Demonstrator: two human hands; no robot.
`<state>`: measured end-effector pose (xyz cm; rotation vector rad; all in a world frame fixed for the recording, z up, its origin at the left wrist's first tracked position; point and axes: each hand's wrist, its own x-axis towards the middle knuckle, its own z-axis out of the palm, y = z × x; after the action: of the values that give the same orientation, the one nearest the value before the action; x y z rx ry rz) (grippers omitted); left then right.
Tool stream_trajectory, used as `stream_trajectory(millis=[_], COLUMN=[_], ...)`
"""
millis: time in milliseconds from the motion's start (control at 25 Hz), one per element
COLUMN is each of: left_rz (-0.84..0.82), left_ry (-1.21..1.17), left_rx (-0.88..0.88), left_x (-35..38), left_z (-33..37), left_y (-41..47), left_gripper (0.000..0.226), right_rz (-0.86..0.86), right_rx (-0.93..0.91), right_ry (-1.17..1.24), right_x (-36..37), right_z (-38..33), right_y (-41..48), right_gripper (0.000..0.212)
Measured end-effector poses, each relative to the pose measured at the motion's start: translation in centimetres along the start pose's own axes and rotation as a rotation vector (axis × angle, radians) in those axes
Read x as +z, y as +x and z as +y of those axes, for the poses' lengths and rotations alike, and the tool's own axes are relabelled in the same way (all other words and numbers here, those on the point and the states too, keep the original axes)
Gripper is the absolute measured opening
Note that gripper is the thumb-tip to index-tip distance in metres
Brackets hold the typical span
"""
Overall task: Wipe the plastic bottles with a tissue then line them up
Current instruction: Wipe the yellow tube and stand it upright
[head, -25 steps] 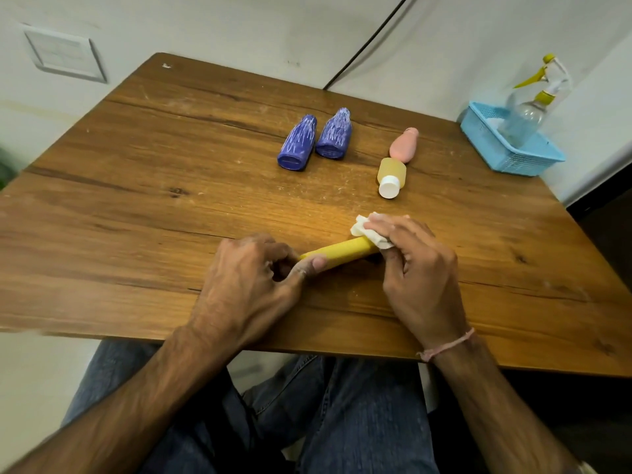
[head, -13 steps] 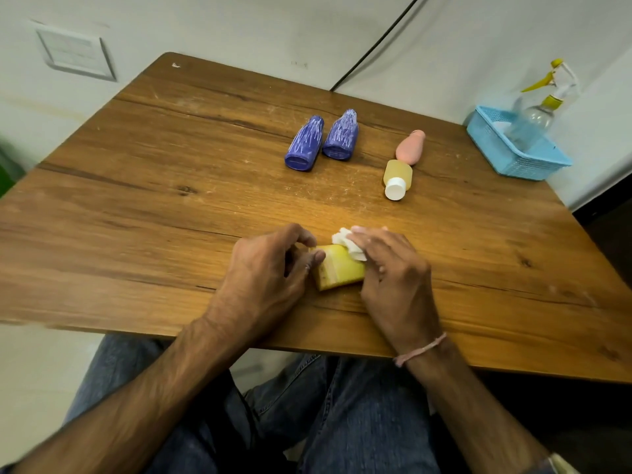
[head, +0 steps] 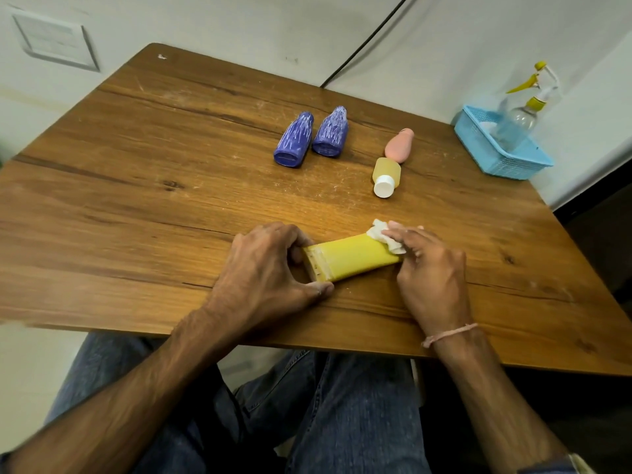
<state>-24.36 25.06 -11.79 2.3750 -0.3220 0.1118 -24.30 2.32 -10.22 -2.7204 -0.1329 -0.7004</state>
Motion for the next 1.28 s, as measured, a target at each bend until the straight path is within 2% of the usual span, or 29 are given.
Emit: stream_trajectory(millis=[80, 200, 280, 400, 480, 600, 720, 840, 920, 1040, 1160, 1280], left_rz=[0.000, 0.012, 0.017, 0.000, -0.004, 0.014, 0.014, -0.004, -0.007, 0.010, 0.014, -0.009], left_ry=[0.000, -0.040, -0.029, 0.043, 0.045, 0.020, 0.035, 0.020, 0.025, 0.034, 0.012, 0.038], left_rx=[0.008, 0.020, 0.028, 0.005, 0.000, 0.008, 0.007, -0.010, -0.006, 0.020, 0.035, 0.017], left_x=[0.1, 0.2, 0.2, 0.3, 0.3, 0.3, 0.3, 0.3, 0.4, 0.4, 0.2, 0.0], left_z=[-0.1, -0.3, -0.3, -0.2, -0.1, -0.2, -0.3, -0.2, -0.2, -0.4, -0.4, 0.0], left_y=[0.0, 0.0, 0.0, 0.1, 0.1, -0.1, -0.1, 0.1, 0.2, 0.0, 0.0, 0.1], left_gripper=[0.060, 0.062, 0.060, 0.060, 0.061, 0.052, 0.055, 0.057, 0.054, 0.049, 0.062, 0.065], right_rz=[0.018, -0.071, -0.104, -0.077, -0.109, -0.209, -0.259, -0.236, -0.233, -0.246, -0.227, -0.094], right_rx=[-0.025, -0.237, -0.303, -0.127, -0.034, -0.203, -0.350, -0.225, -0.163, -0.300, -0.445, -0.277], right_ry=[-0.029, 0.100, 0.151, 0.004, -0.032, 0.104, 0.162, 0.014, -0.021, 0.123, 0.160, 0.029], right_x=[0.6, 2.0, 1.5, 0.3, 0.9, 2.1, 0.7, -0.2, 0.6, 1.2, 0.1, -0.6], right_z=[-2.2, -6.5, -5.4, -2.0, -3.1, -6.5, -4.8, -2.5, -3.9, -6.5, -4.2, -0.7], right_y=[-1.2, -5.0, -5.0, -2.2, -1.1, -2.0, -2.4, -0.1, 0.5, -2.2, -4.4, -2.6], right_gripper=[0.054, 0.051, 0.056, 0.059, 0.056, 0.058, 0.064, 0.059, 0.054, 0.053, 0.062, 0.068])
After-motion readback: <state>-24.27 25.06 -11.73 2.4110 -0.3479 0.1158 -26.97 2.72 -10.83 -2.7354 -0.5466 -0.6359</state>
